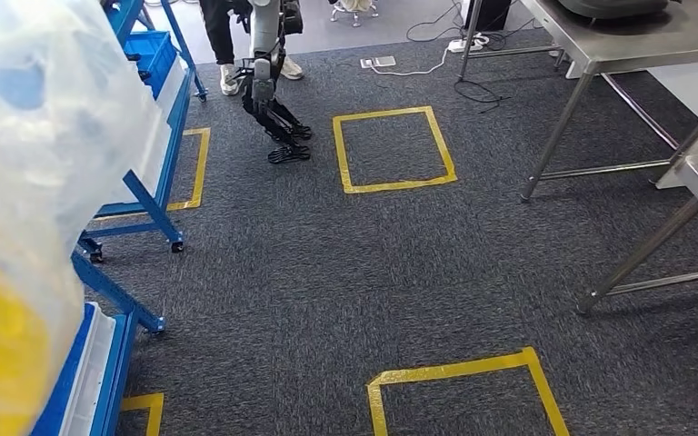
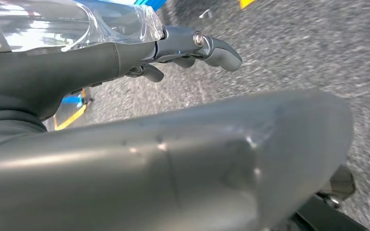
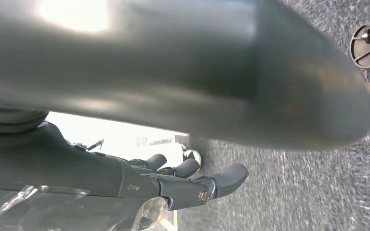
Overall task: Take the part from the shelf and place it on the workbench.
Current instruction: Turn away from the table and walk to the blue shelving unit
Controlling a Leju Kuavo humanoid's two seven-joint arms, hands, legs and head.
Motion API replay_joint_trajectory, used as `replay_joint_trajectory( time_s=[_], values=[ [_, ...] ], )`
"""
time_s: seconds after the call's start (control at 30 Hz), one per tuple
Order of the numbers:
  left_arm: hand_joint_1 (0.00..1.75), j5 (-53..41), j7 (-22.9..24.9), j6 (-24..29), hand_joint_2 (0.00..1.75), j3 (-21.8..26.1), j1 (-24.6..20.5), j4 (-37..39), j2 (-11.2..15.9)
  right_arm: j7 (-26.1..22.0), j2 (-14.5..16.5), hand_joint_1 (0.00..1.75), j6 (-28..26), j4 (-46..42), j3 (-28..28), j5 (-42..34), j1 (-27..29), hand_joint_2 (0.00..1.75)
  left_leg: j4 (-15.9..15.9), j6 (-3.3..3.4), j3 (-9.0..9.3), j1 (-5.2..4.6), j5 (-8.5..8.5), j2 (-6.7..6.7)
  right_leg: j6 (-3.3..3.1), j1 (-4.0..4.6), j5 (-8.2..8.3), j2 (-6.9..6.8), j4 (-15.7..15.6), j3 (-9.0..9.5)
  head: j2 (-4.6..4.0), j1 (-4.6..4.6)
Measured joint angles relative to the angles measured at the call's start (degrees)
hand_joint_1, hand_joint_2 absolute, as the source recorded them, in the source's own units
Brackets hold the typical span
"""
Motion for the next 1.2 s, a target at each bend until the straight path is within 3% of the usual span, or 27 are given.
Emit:
replay_joint_trajectory(
  time_s=[0.03, 0.07, 0.17, 0.23, 0.3, 0.37, 0.43, 0.5, 0.53, 0.57, 0.6, 0.63, 0.7, 0.73, 0.77, 0.83, 0.9, 0.97, 1.03, 1.07, 1.1, 1.13, 1.2],
  values=[
    [0.0, 0.01, 0.01, 0.0, 0.0, 0.0, 0.1, 0.0, 0.0, 0.0, -0.02, 0.0, 0.0, 0.01, 0.0, -0.04, 0.0, 0.0, -0.39, 0.09, 0.12, -0.01, 0.8, 0.08, -0.03, 0.06, -0.14, -0.61, 0.0, 0.16, 0.0, -0.01],
    [0.0, 0.02, 0.01, 0.0, 0.0, 0.0, 0.17, 0.0, 0.0, 0.0, -0.02, 0.0, 0.01, 0.01, 0.0, -0.03, 0.0, 0.0, -3.01, 0.25, 1.35, -0.05, 2.43, 0.32, 0.0, 0.1, -0.3, -1.17, 0.0, 0.39, 0.0, -0.01],
    [0.0, 0.02, 0.01, 0.0, 0.0, 0.0, 0.04, 0.0, 0.01, 0.01, 0.03, 0.0, 0.03, -0.01, 0.0, -0.01, -0.05, 0.0, -15.28, 1.33, 7.53, -0.73, 7.55, 3.8, 0.38, 0.24, -0.87, -2.74, -0.11, 1.31, 0.0, 0.04],
    [0.0, 0.03, 0.01, 0.01, 0.0, 0.0, -0.08, 0.0, 0.02, 0.02, 0.06, 0.0, 0.09, -0.01, 0.0, 0.0, -0.13, 0.0, -17.98, 1.84, 8.67, -1.31, 8.19, 5.04, 0.88, 0.28, -1.09, -3.59, -0.29, 1.67, 0.0, -0.04],
    [0.0, 0.03, 0.02, 0.01, 0.0, 0.0, -0.06, 0.0, 0.05, 0.05, 0.13, 0.0, 0.16, -0.01, 0.01, 0.01, -0.23, 0.0, -18.49, 2.13, 8.66, -1.36, 8.44, 3.93, 1.49, 0.23, -1.27, -4.33, -0.52, 1.92, 0.01, -0.18],
    [0.0, 0.04, 0.05, 0.01, 0.0, 0.0, 0.02, 0.0, 0.08, 0.09, 0.19, 0.0, 0.17, 0.0, 0.02, 0.01, -0.29, 0.0, -19.13, 2.63, 9.01, -1.0, 8.8, 2.74, 1.99, 0.13, -2.6, -2.79, 0.97, 1.57, 0.01, -0.16],
    [0.0, 0.05, 0.11, -0.02, 0.0, 0.0, -0.06, 0.0, 0.13, 0.11, 0.18, 0.0, 0.19, 0.01, 0.02, 0.02, -0.16, 0.0, -19.44, 3.07, 9.26, -0.73, 8.99, 1.56, 2.2, 0.01, -5.91, 0.16, 6.85, -1.03, 0.01, -0.09],
    [0.0, 0.05, 0.24, -0.1, 0.0, 0.0, -0.14, 0.0, 0.16, 0.14, 0.17, 0.0, 0.2, 0.02, 0.03, 0.04, 0.05, 0.0, -19.42, 3.27, 9.27, -0.71, 8.95, 0.17, 2.28, -0.03, -9.01, 1.4, 14.79, -5.19, 0.01, -0.04],
    [0.0, 0.05, 0.31, -0.14, 0.0, 0.0, -0.11, 0.0, 0.16, 0.15, 0.16, 0.0, 0.2, 0.02, 0.04, 0.06, 0.09, 0.0, -19.41, 3.28, 9.31, -0.69, 8.93, -0.61, 2.33, -0.04, -9.11, 1.52, 16.66, -6.4, 0.01, -0.04],
    [0.0, 0.05, 0.39, -0.15, 0.0, 0.0, -0.05, 0.0, 0.15, 0.17, 0.16, 0.0, 0.2, 0.03, 0.04, 0.06, 0.12, 0.0, -19.38, 3.25, 9.38, -0.62, 8.91, -1.44, 2.38, -0.08, -8.12, 1.6, 16.5, -6.68, 0.01, -0.03],
    [0.0, 0.05, 0.45, -0.15, 0.0, 0.0, 0.01, 0.0, 0.15, 0.19, 0.16, 0.0, 0.19, 0.03, 0.04, 0.06, 0.13, 0.0, -19.33, 3.14, 9.48, -0.52, 8.87, -2.25, 2.43, -0.19, -5.95, 1.84, 13.64, -5.62, 0.01, -0.03],
    [0.0, 0.06, 0.49, -0.15, 0.0, 0.0, 0.03, 0.0, 0.15, 0.2, 0.15, 0.0, 0.19, 0.04, 0.04, 0.05, 0.13, 0.0, -19.21, 2.94, 9.54, -0.42, 8.76, -3.04, 2.56, -0.42, -3.44, 2.78, 9.29, -3.78, 0.01, -0.03],
    [0.0, 0.11, 0.54, -0.15, 0.0, 0.0, -0.05, 0.0, 0.16, 0.24, 0.14, 0.0, 0.18, 0.05, 0.04, 0.01, 0.15, 0.0, -18.66, 2.26, 9.29, -0.44, 8.5, -4.43, 2.58, -0.84, -0.42, 5.11, 2.3, -0.82, 0.0, -0.02],
    [0.0, 0.15, 0.58, -0.15, 0.0, 0.0, -0.08, 0.0, 0.17, 0.26, 0.14, 0.0, 0.18, 0.05, 0.05, -0.03, 0.16, 0.0, -18.46, 1.89, 9.05, -0.45, 8.47, -4.98, 2.44, -0.91, 0.0, 5.89, 0.8, -0.25, 0.0, -0.03],
    [0.0, 0.19, 0.61, -0.15, 0.0, 0.0, -0.09, 0.0, 0.18, 0.28, 0.14, 0.0, 0.18, 0.06, 0.05, -0.07, 0.17, 0.0, -18.34, 1.58, 8.82, -0.42, 8.52, -5.5, 2.14, -0.76, -0.11, 5.79, 0.59, -0.22, 0.0, -0.04],
    [0.0, 0.21, 0.67, -0.15, 0.0, 0.0, 0.07, 0.0, 0.2, 0.28, 0.15, 0.0, 0.17, 0.06, 0.07, -0.15, 0.16, 0.0, -18.31, 1.18, 8.51, -0.09, 8.63, -6.29, 1.44, -0.55, 0.02, 4.54, 0.58, -0.22, 0.01, -0.06],
    [0.0, 0.21, 0.67, -0.15, 0.0, -0.01, 0.18, 0.0, 0.17, 0.28, 0.13, 0.0, 0.17, 0.06, 0.07, -0.2, 0.12, 0.0, -15.96, 0.85, 7.35, -0.1, 7.2, -4.33, 0.79, -0.48, 0.09, 3.24, 0.46, -0.11, 0.01, -0.18],
    [0.0, 0.21, 0.67, -0.15, 0.0, -0.02, 0.05, 0.0, 0.13, 0.28, 0.1, 0.0, 0.17, 0.07, 0.07, -0.21, 0.15, 0.0, -9.14, 0.51, 4.11, -0.25, 3.76, -1.15, 0.4, -0.28, 0.03, 1.97, 0.42, -0.08, 0.01, -0.36],
    [0.0, 0.21, 0.66, -0.16, 0.0, -0.02, -0.02, 0.0, 0.13, 0.28, 0.07, 0.0, 0.16, 0.08, 0.07, -0.21, 0.18, 0.0, -1.0, 0.42, 0.08, -0.23, 0.69, -0.09, 0.16, 0.0, -0.12, 0.51, 0.42, -0.07, 0.01, -0.44],
    [0.0, 0.2, 0.64, -0.17, 0.0, -0.02, 0.06, 0.0, 0.12, 0.28, 0.05, 0.0, 0.15, 0.08, 0.07, -0.21, 0.17, 0.0, 0.46, 0.54, -0.62, -0.25, 0.66, 0.03, 0.08, 0.12, -0.21, -0.16, 0.42, 0.0, 0.01, -0.45],
    [0.0, 0.2, 0.59, -0.17, 0.0, -0.03, 0.14, 0.0, 0.11, 0.28, 0.04, 0.0, 0.14, 0.08, 0.07, -0.21, 0.16, 0.0, -0.19, 0.77, -0.26, -0.33, 1.58, 0.22, 0.01, 0.23, -0.32, -0.86, 0.43, 0.13, 0.01, -0.46],
    [0.0, 0.17, 0.5, -0.16, 0.0, -0.03, 0.19, 0.0, 0.11, 0.27, 0.04, 0.0, 0.14, 0.08, 0.07, -0.21, 0.15, 0.0, -3.81, 1.15, 1.64, -0.51, 3.61, 0.75, -0.02, 0.31, -0.43, -1.46, 0.42, 0.33, 0.0, -0.47],
    [0.0, 0.09, 0.31, -0.14, 0.0, -0.04, 0.02, 0.0, 0.15, 0.18, 0.08, 0.0, 0.13, 0.08, 0.07, -0.21, 0.12, 0.0, -13.09, 2.14, 6.49, -1.39, 7.1, 3.45, 0.16, 0.49, -0.77, -2.49, 0.44, 0.75, 0.0, -0.5]
  ],
)
